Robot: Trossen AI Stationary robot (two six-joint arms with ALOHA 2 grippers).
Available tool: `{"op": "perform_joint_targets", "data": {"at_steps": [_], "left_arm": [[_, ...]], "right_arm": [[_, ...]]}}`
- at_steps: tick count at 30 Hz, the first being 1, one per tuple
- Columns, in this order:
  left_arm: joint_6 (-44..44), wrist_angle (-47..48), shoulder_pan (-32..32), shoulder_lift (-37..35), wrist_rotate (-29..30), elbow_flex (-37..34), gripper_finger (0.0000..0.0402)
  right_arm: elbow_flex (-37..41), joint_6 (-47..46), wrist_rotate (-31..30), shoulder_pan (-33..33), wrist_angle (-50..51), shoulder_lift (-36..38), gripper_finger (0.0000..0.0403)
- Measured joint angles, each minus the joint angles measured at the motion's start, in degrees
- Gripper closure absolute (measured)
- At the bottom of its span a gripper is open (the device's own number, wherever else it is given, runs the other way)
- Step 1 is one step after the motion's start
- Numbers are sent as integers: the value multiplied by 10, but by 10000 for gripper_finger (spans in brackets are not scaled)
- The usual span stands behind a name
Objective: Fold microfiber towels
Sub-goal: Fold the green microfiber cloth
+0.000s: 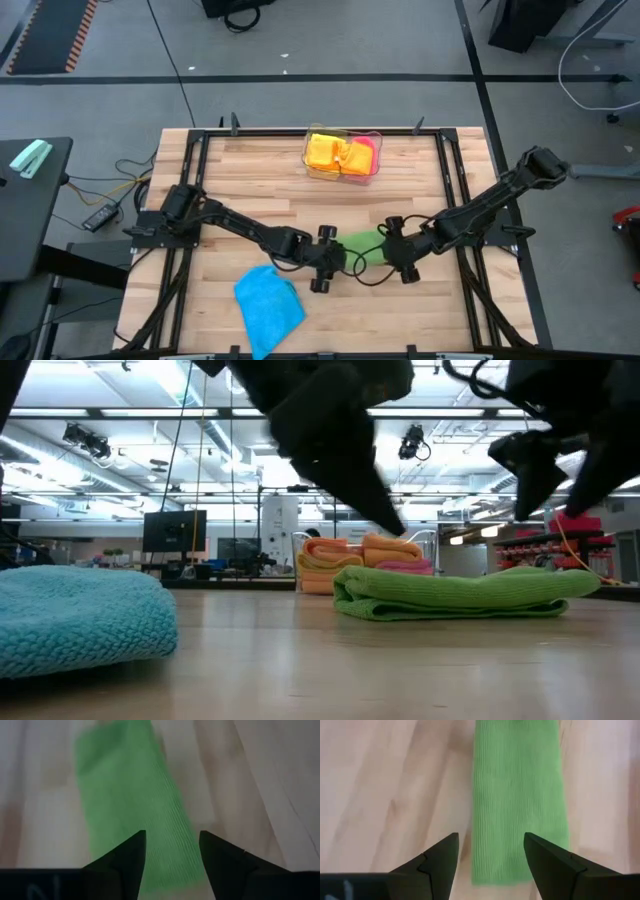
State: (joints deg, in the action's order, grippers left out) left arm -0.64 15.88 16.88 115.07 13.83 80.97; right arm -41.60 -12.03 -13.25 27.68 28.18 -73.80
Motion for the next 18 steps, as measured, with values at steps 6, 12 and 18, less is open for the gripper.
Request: {"op": "perform_joint_targets", "data": {"at_steps": [6,12,18], "left_arm": [[-49,-62,-19,28,7,0,219],[-62,-49,-20,52,7,-1,219],[-65,-41,-20,61,9,-1,218]], "right_arm": [[62,27,-19,0,-151,9,170],[154,44,-53,-5,-348,11,170],[205,39,-53,-10,-417,1,170]]}}
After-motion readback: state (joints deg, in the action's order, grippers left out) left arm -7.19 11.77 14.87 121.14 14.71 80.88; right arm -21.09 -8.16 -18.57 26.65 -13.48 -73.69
